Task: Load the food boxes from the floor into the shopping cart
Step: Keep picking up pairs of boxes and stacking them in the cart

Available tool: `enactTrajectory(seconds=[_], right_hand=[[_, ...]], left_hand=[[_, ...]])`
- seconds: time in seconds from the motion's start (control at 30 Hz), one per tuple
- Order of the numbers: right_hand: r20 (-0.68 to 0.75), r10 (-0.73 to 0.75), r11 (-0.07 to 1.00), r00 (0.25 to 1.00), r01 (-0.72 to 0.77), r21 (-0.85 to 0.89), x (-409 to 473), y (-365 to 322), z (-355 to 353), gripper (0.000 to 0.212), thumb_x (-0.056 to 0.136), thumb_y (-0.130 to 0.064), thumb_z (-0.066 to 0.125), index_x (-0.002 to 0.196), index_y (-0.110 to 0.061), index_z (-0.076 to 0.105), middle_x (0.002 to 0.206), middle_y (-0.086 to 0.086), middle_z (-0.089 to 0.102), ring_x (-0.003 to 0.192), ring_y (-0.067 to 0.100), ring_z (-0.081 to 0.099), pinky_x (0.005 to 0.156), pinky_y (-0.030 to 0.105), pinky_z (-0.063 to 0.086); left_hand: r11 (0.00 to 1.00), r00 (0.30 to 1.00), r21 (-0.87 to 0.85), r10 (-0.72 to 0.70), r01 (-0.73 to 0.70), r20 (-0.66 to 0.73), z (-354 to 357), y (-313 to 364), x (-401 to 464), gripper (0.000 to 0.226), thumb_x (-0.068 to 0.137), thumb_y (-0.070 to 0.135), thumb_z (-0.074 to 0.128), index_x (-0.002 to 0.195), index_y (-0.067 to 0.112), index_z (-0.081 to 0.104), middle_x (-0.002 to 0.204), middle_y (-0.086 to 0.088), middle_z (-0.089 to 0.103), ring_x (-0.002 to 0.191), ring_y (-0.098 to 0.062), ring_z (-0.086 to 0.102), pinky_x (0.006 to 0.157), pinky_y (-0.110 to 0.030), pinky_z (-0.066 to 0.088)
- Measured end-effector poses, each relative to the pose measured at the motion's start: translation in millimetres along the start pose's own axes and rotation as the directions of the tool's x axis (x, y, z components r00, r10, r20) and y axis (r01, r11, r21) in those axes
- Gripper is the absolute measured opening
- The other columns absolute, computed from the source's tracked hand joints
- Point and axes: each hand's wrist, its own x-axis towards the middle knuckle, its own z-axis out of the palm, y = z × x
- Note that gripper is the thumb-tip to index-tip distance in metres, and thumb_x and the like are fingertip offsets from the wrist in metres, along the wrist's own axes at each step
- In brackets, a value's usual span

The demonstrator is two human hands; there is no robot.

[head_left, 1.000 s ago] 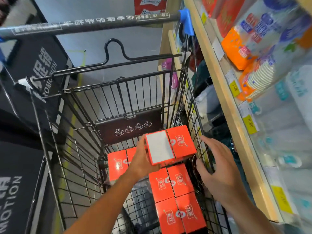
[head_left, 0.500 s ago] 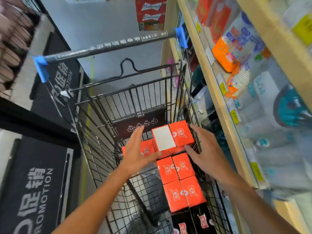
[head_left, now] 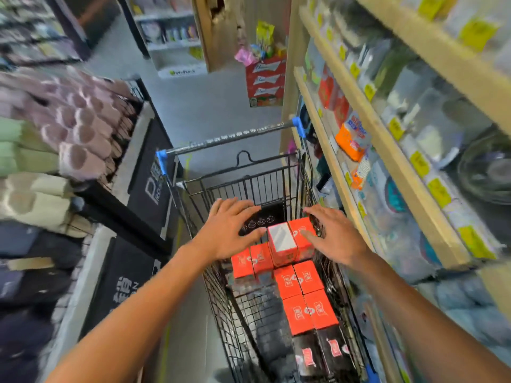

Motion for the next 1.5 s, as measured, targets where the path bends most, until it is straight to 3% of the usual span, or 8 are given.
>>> enactTrajectory(seconds=[0.33,0.67,0.77,0.87,0.93,1.13,1.4,1.5], right_hand=[[-0.072,0.05,0.983,0.996,-0.062,-0.174,-69.7,-41.0,-40.1,0.083,0.085,-0.086,0.029,0.152,-0.037,0.039,0.157,-0.01,0.04,0.144,0.016,0.033,0.119,0.041,0.027],[-0.191,0.334,0.908,0.923,-0.37,-0.197,-185.0,-91.0,-48.9,0.102,0.077,-0.095,0.008,0.152,-0.034,0.039,0.156,-0.005,0.042,0.143,0.021,0.035,0.119,0.041,0.027],[-0.228,0.425,0.865,0.876,-0.468,-0.183,-238.5,-103.4,-45.1,0.102,0.075,-0.094,0.004,0.153,-0.037,0.037,0.156,-0.007,0.041,0.143,0.019,0.034,0.116,0.038,0.026],[-0.257,0.538,0.801,0.803,-0.582,-0.141,-295.1,-109.5,-38.2,0.109,0.071,-0.097,-0.003,0.154,-0.037,0.035,0.157,-0.009,0.039,0.144,0.017,0.034,0.117,0.037,0.027],[-0.265,0.618,0.74,0.741,-0.661,-0.123,-335.6,-111.2,-32.2,0.12,0.064,-0.099,-0.011,0.154,-0.035,0.035,0.159,-0.007,0.037,0.145,0.018,0.032,0.119,0.037,0.025],[-0.348,0.768,0.565,0.537,-0.824,-0.024,-459.6,-118.4,-9.4,0.115,0.069,-0.096,-0.01,0.154,-0.035,0.037,0.159,-0.006,0.038,0.147,0.018,0.031,0.121,0.036,0.022],[-0.38,0.895,0.312,0.235,-0.937,0.155,-649.0,-165.7,47.1,0.096,0.08,-0.093,0.01,0.155,-0.037,0.035,0.161,-0.004,0.036,0.146,0.023,0.032,0.121,0.042,0.025],[-0.377,0.914,0.231,0.148,-0.955,0.185,-719.2,-194.2,68.9,0.104,0.079,-0.095,0.002,0.155,-0.032,0.036,0.159,-0.001,0.038,0.145,0.024,0.034,0.12,0.043,0.027]], left_hand=[[0.976,0.978,0.095,0.19,-0.197,0.085,-46.5,26.3,-22.9,0.087,0.085,0.085,0.009,0.155,0.04,0.033,0.168,0.009,0.015,0.154,-0.023,0.012,0.126,-0.051,0.0],[0.859,0.853,0.074,0.487,-0.507,0.188,-49.2,42.3,-40.2,0.094,0.083,0.088,0.003,0.158,0.037,0.027,0.167,0.006,0.021,0.154,-0.027,0.013,0.125,-0.052,0.003],[0.802,0.793,0.022,0.586,-0.597,0.17,-42.2,74.6,-51.8,0.098,0.081,0.088,0.001,0.154,0.034,0.039,0.163,0.004,0.032,0.151,-0.027,0.024,0.125,-0.051,0.008],[0.704,0.695,0.007,0.699,-0.71,0.17,-31.2,116.9,-61.5,0.094,0.085,0.088,0.01,0.147,0.031,0.051,0.155,0.0,0.047,0.145,-0.031,0.038,0.121,-0.052,0.017],[0.648,0.636,0.019,0.741,-0.761,0.214,-20.4,146.7,-70.2,0.089,0.086,0.087,0.017,0.151,0.033,0.045,0.159,0.001,0.04,0.148,-0.03,0.032,0.123,-0.051,0.014],[0.459,0.427,-0.043,0.853,-0.887,0.3,-2.5,244.4,-125.1,0.113,0.068,0.095,-0.013,0.159,0.038,0.022,0.169,0.006,0.01,0.156,-0.023,0.004,0.126,-0.047,-0.004],[0.183,0.136,-0.111,0.931,-0.977,0.338,34.8,370.5,-265.1,0.083,0.091,0.082,0.017,0.161,0.038,0.01,0.17,0.008,-0.003,0.156,-0.022,-0.001,0.126,-0.047,-0.004],[0.089,0.033,-0.15,0.939,-0.985,0.342,48.0,410.5,-335.1,0.077,0.096,0.075,0.029,0.161,0.039,0.009,0.169,0.009,-0.008,0.156,-0.022,-0.006,0.125,-0.045,-0.009]])
